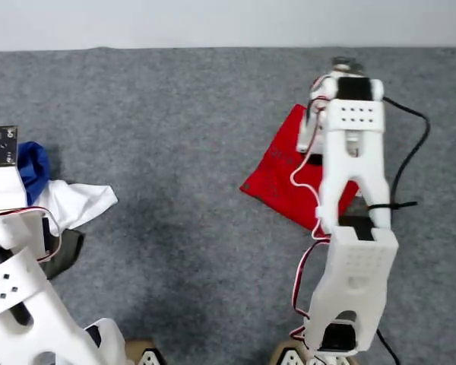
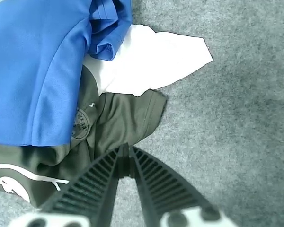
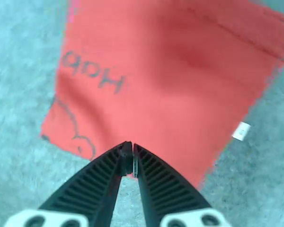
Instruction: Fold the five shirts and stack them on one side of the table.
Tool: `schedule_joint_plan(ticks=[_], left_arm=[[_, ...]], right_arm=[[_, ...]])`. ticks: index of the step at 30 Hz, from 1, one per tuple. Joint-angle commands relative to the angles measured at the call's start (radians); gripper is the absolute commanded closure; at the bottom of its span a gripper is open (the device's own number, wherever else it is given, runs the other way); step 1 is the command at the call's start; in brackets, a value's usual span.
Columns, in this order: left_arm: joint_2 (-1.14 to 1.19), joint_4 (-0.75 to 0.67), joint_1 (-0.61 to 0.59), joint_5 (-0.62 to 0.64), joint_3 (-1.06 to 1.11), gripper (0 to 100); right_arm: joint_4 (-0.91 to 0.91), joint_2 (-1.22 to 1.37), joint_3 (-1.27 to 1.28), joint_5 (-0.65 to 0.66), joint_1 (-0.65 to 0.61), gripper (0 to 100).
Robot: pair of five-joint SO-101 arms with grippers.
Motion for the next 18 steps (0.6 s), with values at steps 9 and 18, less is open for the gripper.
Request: schedule_joint_plan(ticks=[9, 18], left_arm=[[-0.014, 0.021, 0.002, -0.011, -0.004, 99], [-0.012, 0.021, 0.002, -0.011, -0.004, 99]], right_arm=[[0.027, -0.039, 0.028, -0.308, 0.061, 66.9], [0.010, 0.113, 0.026, -0.359, 0.087, 66.9]])
